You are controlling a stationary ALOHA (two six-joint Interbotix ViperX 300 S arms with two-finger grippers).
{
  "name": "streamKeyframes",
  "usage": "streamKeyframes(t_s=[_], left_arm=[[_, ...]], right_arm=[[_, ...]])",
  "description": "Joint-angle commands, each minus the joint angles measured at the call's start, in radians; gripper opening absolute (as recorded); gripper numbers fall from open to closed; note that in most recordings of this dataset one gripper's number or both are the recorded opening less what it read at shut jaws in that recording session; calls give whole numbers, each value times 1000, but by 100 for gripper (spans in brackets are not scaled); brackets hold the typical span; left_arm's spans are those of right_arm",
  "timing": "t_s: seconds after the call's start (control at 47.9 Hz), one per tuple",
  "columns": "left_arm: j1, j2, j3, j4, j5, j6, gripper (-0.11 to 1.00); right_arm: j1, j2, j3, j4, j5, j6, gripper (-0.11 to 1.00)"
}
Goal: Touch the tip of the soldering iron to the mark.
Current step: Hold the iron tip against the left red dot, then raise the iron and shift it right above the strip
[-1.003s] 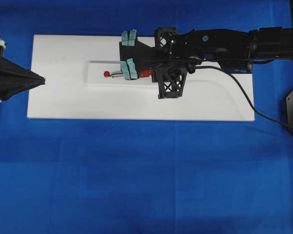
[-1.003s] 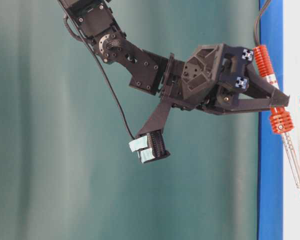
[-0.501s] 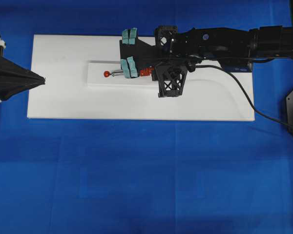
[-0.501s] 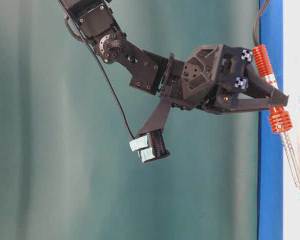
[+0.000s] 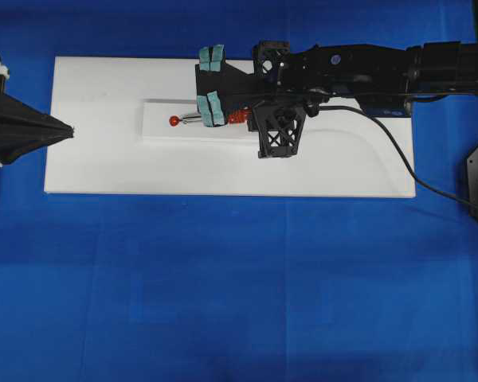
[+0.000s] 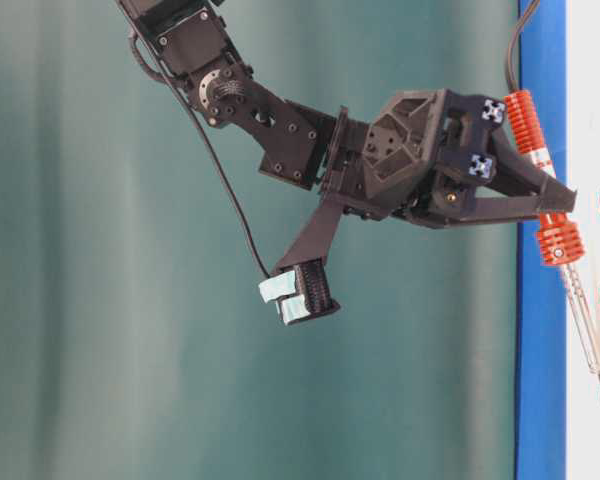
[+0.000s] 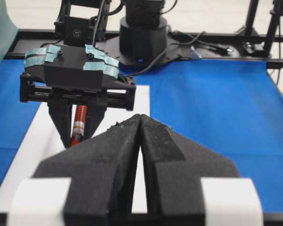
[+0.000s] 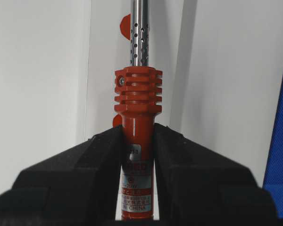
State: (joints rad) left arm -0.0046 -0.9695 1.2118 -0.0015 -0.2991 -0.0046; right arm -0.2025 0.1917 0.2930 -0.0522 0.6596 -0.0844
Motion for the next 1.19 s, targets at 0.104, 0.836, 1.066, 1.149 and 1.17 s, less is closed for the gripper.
streamKeyframes(t_s=[0.104,0.836,1.066,1.149,1.17], left_arm=[[2,5,-9,3,-9,0,0],[2,3,-11,3,-9,-2,0],[2,3,-11,3,-9,-3,0],[2,2,-11,3,-9,-3,0],[2,2,-11,3,-9,-3,0]], right_arm=[[0,-15,-25,-2,-3,2,6],[-2,-164,-83,-17,121,3,6],[2,-213,-112,-31,192,5,6],[5,-216,-121,-32,206,5,6],[5,-216,-123,-32,206,5,6]])
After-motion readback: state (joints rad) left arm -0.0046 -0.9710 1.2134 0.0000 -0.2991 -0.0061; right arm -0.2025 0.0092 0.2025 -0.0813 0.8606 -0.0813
